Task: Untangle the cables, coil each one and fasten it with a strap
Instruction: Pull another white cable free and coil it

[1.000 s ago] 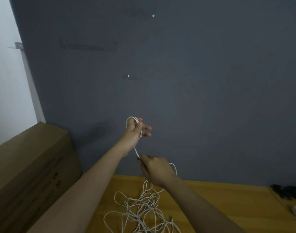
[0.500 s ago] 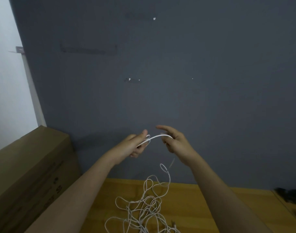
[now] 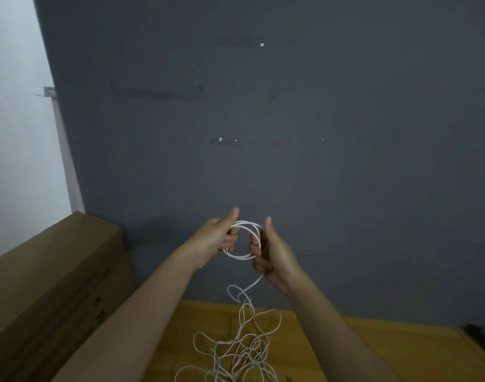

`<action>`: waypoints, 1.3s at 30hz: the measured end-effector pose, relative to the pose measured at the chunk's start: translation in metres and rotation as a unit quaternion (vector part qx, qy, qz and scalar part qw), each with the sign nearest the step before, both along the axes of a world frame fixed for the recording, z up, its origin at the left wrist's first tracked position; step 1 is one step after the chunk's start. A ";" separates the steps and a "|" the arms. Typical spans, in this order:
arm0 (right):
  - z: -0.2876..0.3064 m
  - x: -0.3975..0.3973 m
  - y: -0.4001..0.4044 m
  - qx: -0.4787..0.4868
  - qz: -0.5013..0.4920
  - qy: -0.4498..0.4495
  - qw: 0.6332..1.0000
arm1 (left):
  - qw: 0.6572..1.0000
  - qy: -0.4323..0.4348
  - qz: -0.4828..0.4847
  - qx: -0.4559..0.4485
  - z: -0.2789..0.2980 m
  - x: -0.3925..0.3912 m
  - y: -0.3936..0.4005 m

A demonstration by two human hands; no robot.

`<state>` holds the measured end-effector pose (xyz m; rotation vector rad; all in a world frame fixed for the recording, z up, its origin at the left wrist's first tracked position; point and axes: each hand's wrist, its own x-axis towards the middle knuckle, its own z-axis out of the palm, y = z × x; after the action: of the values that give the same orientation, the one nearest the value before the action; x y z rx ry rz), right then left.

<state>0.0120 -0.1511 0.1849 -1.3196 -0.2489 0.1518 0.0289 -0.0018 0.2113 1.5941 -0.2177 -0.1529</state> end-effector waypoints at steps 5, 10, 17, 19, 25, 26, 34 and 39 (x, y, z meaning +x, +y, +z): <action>0.003 0.004 -0.001 -0.024 -0.080 0.036 0.996 | 0.991 0.051 -0.102 -0.073 -0.002 -0.010 0.006; -0.010 0.007 0.003 -0.009 -0.097 0.041 0.994 | 0.986 0.004 -0.126 -0.112 -0.011 -0.025 0.000; -0.055 -0.005 0.014 -0.128 -0.061 -0.013 0.990 | 0.952 -0.024 0.056 -0.301 -0.005 -0.007 0.005; -0.063 -0.010 0.019 -0.213 -0.031 -0.057 0.975 | 0.945 -0.017 0.068 -0.320 -0.002 -0.001 0.001; -0.051 -0.012 0.024 -0.533 -0.053 -0.297 0.790 | 0.983 -0.129 0.124 0.049 -0.009 0.009 0.003; -0.044 -0.012 0.022 -0.526 -0.065 -0.316 0.787 | 0.971 -0.153 0.109 0.145 -0.011 0.007 0.008; 0.003 0.007 -0.009 -0.380 -0.097 -0.276 0.878 | 0.871 -0.217 0.021 0.440 -0.020 0.003 0.049; 0.016 0.015 -0.014 -0.292 -0.110 -0.256 0.915 | 0.912 -0.201 -0.053 0.354 -0.012 -0.012 0.051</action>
<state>0.0272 -0.1653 0.2013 -1.9639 -0.5216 -0.3469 0.0166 0.0493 0.1997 2.3343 -0.6241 0.0268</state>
